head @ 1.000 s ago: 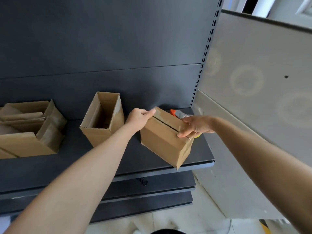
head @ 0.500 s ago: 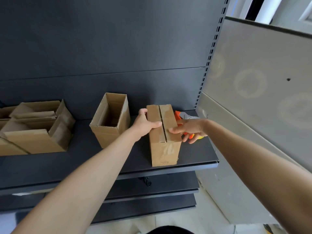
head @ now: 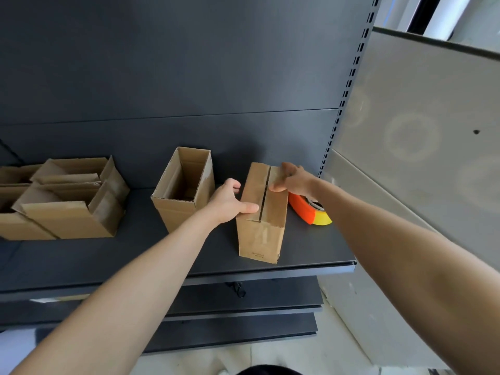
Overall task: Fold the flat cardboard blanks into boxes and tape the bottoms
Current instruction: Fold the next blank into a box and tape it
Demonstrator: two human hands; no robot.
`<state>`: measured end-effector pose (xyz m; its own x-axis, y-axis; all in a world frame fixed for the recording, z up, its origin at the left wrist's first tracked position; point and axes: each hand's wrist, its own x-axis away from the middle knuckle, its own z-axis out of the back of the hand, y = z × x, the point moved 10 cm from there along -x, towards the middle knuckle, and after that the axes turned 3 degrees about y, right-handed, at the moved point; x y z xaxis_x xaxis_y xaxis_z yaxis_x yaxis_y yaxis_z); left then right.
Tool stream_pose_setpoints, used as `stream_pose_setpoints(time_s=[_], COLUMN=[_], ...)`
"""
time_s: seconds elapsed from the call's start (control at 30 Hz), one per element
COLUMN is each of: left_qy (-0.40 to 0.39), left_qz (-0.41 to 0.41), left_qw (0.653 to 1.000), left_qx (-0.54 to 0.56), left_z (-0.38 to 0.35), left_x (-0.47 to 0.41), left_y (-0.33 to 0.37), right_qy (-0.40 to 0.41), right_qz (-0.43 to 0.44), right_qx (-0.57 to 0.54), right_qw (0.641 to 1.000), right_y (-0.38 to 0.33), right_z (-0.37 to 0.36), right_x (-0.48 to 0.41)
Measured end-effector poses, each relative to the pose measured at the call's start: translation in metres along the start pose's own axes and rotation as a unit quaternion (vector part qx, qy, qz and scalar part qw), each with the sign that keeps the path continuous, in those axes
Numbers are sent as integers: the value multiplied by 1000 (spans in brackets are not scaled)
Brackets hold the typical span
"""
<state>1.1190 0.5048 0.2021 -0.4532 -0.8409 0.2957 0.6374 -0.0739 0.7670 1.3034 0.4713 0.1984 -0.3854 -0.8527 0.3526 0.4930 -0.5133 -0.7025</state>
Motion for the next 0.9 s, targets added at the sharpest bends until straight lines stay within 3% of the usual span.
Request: stream_pose_setpoints(time_s=[0.13,0.37,0.73,0.9], left_qy=[-87,-189,-114,-195], left_qz=[98,75,-21,34], left_qw=[991,978,992,979], left_qx=[34,53,-40,-39], left_z=[-18,-30,-38,-35], left_x=[14,24,21,18], left_y=[-24,-32,-21,-26], right_qy=[-11,-44,-22,-18], right_qz=[-18,-33,-35,3], right_qx=[-8,-127,-119,-90], right_qw=[1000,990,992,996], right_y=[6,11,8,4], right_z=[-4,-10,-9,-10], right_x=[-7,-9,-18,-12])
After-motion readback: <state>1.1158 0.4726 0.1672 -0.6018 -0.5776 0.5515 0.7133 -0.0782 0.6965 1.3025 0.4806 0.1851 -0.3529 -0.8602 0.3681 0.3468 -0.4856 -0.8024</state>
